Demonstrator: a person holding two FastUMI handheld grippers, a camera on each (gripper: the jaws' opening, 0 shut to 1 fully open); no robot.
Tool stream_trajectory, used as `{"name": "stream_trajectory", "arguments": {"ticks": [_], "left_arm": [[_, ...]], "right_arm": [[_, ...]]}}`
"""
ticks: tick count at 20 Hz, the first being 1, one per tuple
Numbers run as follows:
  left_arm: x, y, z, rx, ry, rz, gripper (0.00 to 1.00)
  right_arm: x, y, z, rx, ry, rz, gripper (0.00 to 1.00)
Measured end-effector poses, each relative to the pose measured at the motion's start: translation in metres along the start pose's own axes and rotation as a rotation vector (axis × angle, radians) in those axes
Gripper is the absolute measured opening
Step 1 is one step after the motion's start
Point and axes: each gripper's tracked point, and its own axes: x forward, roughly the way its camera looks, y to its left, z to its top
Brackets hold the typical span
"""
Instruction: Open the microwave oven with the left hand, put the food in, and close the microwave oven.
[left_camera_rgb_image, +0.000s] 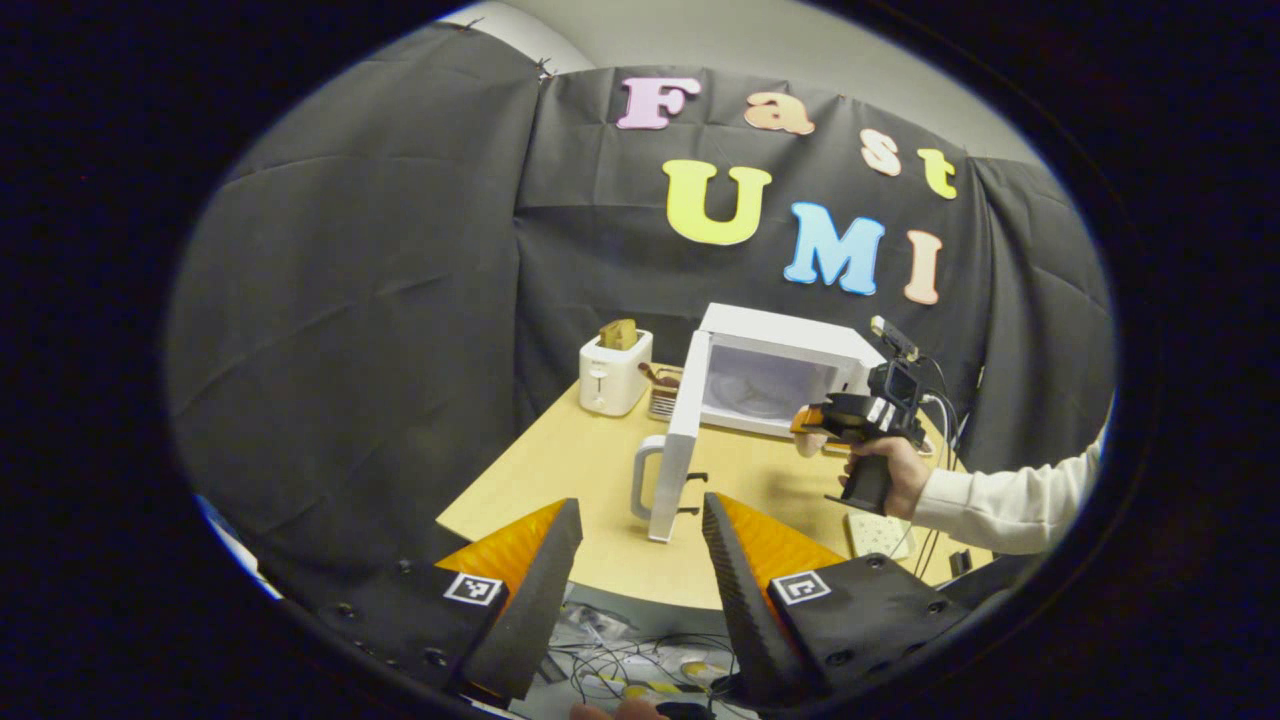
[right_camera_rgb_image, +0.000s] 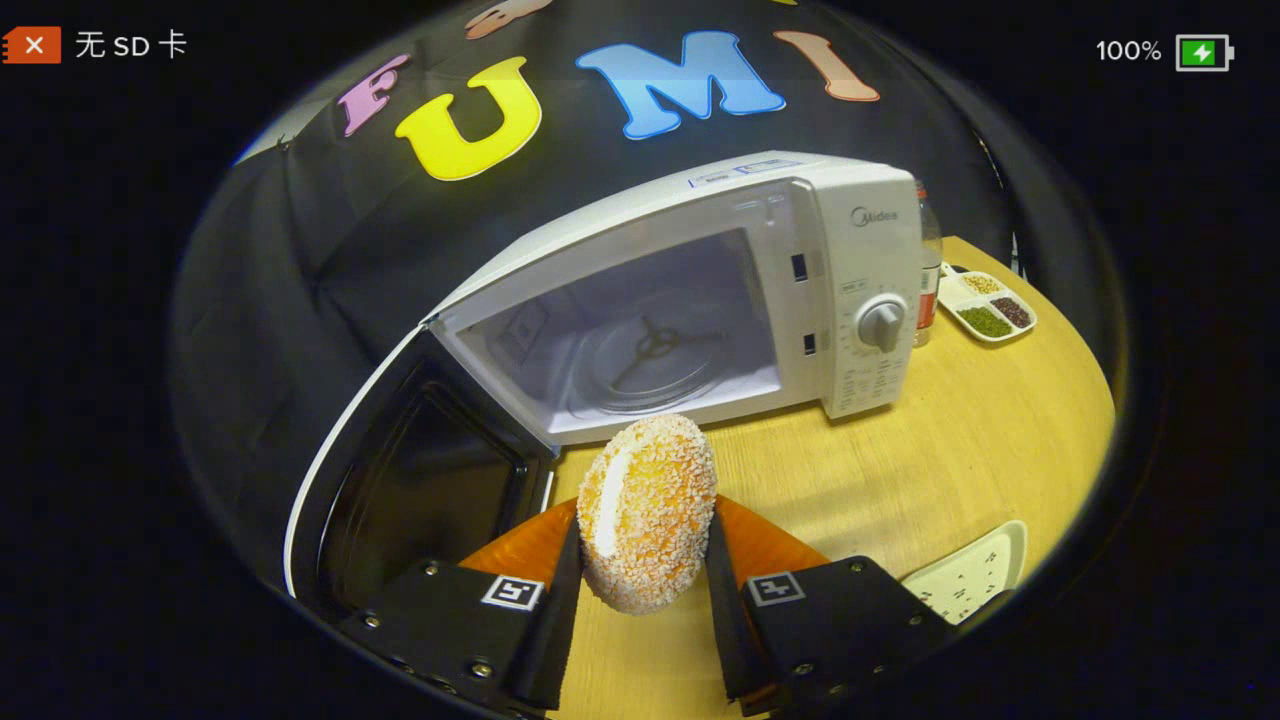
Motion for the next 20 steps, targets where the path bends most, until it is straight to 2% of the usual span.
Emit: {"name": "stream_trajectory", "arguments": {"ticks": [1, 6, 11, 12, 14, 17, 20], "left_arm": [[0.002, -0.001, -0.002, -0.003, 0.015, 0.015, 0.82], [0.017, -0.020, -0.008, -0.002, 0.086, 0.071, 0.81], [0.017, -0.029, -0.010, -0.002, 0.125, 0.137, 0.83], [0.016, -0.030, -0.011, -0.011, 0.129, 0.150, 0.85], [0.014, -0.031, -0.017, -0.031, 0.145, 0.178, 0.83], [0.009, -0.029, -0.025, -0.044, 0.168, 0.209, 0.83], [0.008, -0.029, -0.031, -0.047, 0.185, 0.224, 0.85]], "right_arm": [[0.014, 0.005, 0.003, 0.025, -0.007, 0.017, 0.59], [0.081, 0.014, 0.025, 0.158, -0.059, 0.057, 0.59], [0.132, 0.017, 0.050, 0.223, -0.167, 0.079, 0.59], [0.139, 0.017, 0.057, 0.230, -0.201, 0.077, 0.59], [0.153, 0.018, 0.065, 0.240, -0.244, 0.081, 0.59], [0.167, 0.013, 0.080, 0.246, -0.311, 0.045, 0.60], [0.181, 0.012, 0.080, 0.255, -0.325, 0.025, 0.60]]}}
